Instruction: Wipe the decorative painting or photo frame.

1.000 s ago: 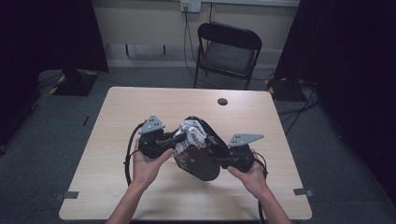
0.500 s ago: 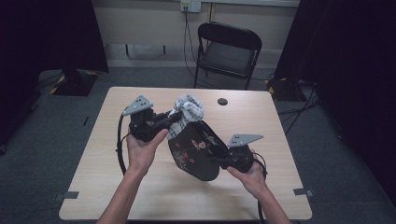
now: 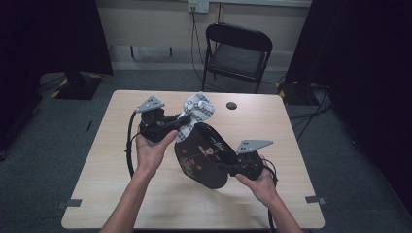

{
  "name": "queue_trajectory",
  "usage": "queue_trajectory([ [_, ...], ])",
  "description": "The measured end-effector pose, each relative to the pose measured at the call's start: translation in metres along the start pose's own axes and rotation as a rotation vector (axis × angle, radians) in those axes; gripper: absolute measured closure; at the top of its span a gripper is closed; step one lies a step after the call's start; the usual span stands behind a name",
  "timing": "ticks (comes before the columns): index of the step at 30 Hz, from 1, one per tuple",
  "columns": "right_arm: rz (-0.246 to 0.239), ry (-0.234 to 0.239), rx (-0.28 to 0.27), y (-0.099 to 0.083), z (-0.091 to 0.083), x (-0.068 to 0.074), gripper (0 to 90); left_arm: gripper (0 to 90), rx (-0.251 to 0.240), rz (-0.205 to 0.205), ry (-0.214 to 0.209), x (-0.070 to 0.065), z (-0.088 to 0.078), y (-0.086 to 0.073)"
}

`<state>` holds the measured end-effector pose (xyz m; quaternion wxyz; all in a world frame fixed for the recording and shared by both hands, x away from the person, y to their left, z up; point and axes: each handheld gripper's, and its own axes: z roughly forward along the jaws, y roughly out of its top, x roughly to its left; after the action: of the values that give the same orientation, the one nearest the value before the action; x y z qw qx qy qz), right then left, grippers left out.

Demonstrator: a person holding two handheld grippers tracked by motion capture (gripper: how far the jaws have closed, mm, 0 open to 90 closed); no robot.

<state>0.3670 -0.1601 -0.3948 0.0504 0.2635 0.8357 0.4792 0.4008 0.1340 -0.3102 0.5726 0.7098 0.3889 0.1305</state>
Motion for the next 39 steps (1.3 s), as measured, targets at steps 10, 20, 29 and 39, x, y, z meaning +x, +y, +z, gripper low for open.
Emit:
queue_trajectory([
  [10, 0.002, 0.002, -0.001, 0.0, 0.0, 0.0, 81.2, 79.4, 0.082, -0.042, 0.051, 0.022, 0.009, -0.028],
  [20, -0.001, 0.006, -0.001, 0.001, 0.002, 0.0, 81.2, 79.5, 0.04, -0.053, 0.05, 0.015, 0.002, -0.018],
  [29, -0.007, 0.007, 0.0, 0.001, 0.002, 0.001, 81.3, 79.4, -0.03, 0.023, -0.006, -0.017, -0.006, 0.018],
  [39, -0.005, 0.008, 0.001, 0.001, 0.002, 0.0, 81.2, 79.6, -0.029, -0.061, -0.005, 0.003, 0.002, -0.005],
])
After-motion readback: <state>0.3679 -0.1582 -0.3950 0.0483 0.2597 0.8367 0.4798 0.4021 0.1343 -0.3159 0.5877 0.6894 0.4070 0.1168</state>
